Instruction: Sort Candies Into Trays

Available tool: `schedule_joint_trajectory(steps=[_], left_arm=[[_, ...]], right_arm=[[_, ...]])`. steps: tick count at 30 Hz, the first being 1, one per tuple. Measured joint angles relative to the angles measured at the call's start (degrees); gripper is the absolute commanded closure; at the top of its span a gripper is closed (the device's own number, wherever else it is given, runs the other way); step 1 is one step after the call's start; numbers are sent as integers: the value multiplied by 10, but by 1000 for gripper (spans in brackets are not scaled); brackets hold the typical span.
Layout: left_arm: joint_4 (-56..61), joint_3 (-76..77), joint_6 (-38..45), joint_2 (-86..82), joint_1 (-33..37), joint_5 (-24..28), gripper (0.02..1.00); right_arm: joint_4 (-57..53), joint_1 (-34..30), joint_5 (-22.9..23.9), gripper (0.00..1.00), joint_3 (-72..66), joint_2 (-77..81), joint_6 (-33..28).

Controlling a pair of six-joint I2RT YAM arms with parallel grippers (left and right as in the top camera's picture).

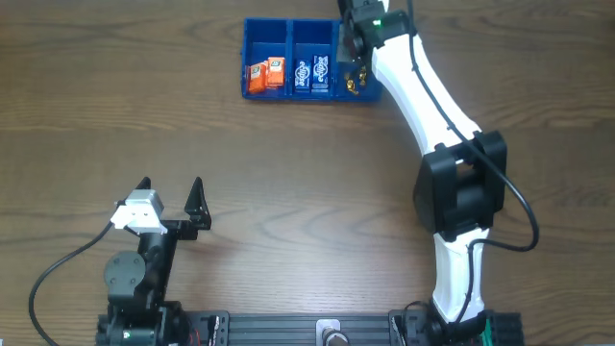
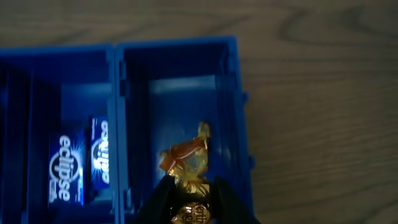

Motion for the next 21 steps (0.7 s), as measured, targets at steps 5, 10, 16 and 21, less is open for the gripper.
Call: schedule_joint_trajectory(steps=[5, 10, 16, 21], left_arm=[[0, 0, 0, 0, 0, 0, 20], [0, 0, 0, 0, 0, 0, 20], [0, 0, 0, 0, 0, 0, 20], [0, 0, 0, 0, 0, 0, 20]], right_arm=[[4, 0, -1, 371, 0, 0, -13], [14, 0, -2, 325, 0, 0, -23], [31, 0, -4, 294, -12, -10, -42], [97, 0, -5, 237, -132, -119, -59]])
